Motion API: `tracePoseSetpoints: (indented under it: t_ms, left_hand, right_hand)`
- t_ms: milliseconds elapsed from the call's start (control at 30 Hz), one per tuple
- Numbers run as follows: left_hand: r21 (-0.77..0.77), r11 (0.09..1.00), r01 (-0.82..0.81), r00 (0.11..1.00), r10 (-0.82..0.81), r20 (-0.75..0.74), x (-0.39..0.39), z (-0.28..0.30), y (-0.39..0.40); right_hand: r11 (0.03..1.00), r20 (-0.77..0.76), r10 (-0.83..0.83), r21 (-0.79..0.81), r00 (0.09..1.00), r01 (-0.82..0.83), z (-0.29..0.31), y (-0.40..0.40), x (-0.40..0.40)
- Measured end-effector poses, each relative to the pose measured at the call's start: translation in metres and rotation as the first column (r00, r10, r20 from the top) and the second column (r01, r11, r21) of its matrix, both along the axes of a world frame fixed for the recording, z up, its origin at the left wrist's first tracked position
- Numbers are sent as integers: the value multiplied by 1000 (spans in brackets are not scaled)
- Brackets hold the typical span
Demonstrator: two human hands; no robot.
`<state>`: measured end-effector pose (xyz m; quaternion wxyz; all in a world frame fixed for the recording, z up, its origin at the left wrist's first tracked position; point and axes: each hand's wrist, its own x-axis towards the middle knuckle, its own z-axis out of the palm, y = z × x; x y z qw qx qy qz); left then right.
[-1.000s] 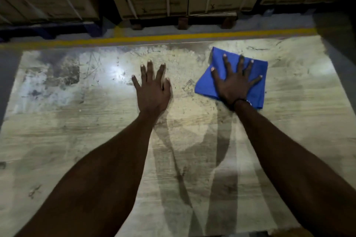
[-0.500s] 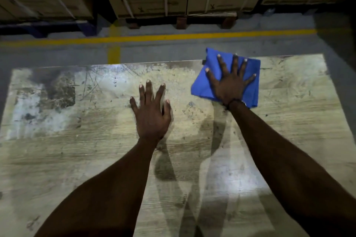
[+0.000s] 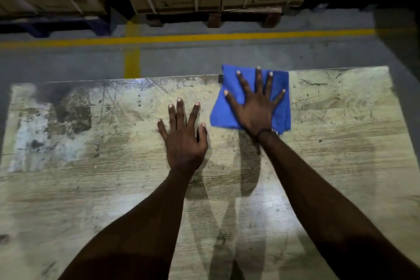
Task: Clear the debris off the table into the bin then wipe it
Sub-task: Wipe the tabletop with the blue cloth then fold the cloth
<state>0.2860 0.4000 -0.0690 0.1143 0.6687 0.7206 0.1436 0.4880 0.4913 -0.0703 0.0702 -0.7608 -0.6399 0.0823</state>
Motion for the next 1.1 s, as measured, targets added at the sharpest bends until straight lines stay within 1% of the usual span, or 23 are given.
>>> tracePoseSetpoints:
  t_ms: [67, 133, 233, 300, 367, 400, 467, 600, 667, 700, 767, 900, 967, 1033, 1100]
  left_hand:
    - [2, 1000, -4, 1000, 4, 3, 0, 1, 0]
    - [5, 1000, -5, 1000, 5, 2, -1, 0, 0]
    - [-3, 1000, 4, 1000, -4, -4, -2, -1, 0]
    - [-1, 1000, -1, 1000, 1, -21, -2, -2, 0]
    - [-1, 1000, -5, 999, 5, -38, -1, -3, 1]
    - [-3, 1000, -4, 999, 4, -43, -1, -3, 1]
    - [-11, 1000, -4, 999, 4, -35, -1, -3, 2]
    - [-15, 1000, -7, 1000, 7, -13, -1, 1, 0]
    - [-21, 1000, -8, 1000, 8, -5, 0, 0, 1]
    - [-21, 1000, -10, 1000, 10, -2, 0, 0, 1]
    - [-13, 1000, -10, 1000, 10, 1, 0, -1, 1]
    - [-13, 1000, 6, 999, -7, -43, -2, -4, 2]
    - [-19, 1000, 9, 999, -9, -43, -2, -4, 1]
    - [-11, 1000, 0, 999, -1, -44, -1, -3, 1]
    - [-5, 1000, -12, 999, 12, -39, -1, -3, 2]
  right_hand:
    - [997, -42, -70, -14, 997, 70, -1, 31, 3]
    - [996, -36, -93, -10, 995, 92, -3, 32, -6]
    - [1000, 51, 21, 18, 998, -22, -1, -27, -30]
    - [995, 52, 100, 14, 994, -101, 1, -79, -36]
    - [993, 38, 114, 0, 993, -114, 3, -108, -29]
    - [994, 35, 105, 1, 994, -105, 3, -108, -23]
    - [998, 33, 58, -4, 998, -58, 1, -85, -10]
    - [995, 9, -97, 21, 995, 96, -3, 4, 11]
    - [988, -8, -152, 25, 988, 152, -5, 24, 12]
    - [987, -7, -161, 21, 987, 161, -5, 20, 7]
    - [993, 19, -117, 26, 993, 117, -2, -15, -11]
    - [992, 24, 124, -1, 992, -124, 8, -126, -41]
    - [986, 39, 169, -10, 985, -169, 5, -145, -34]
    - [990, 39, 140, 5, 989, -141, 2, -117, -17]
    - [999, 17, 37, 6, 999, -37, 1, -62, 4]
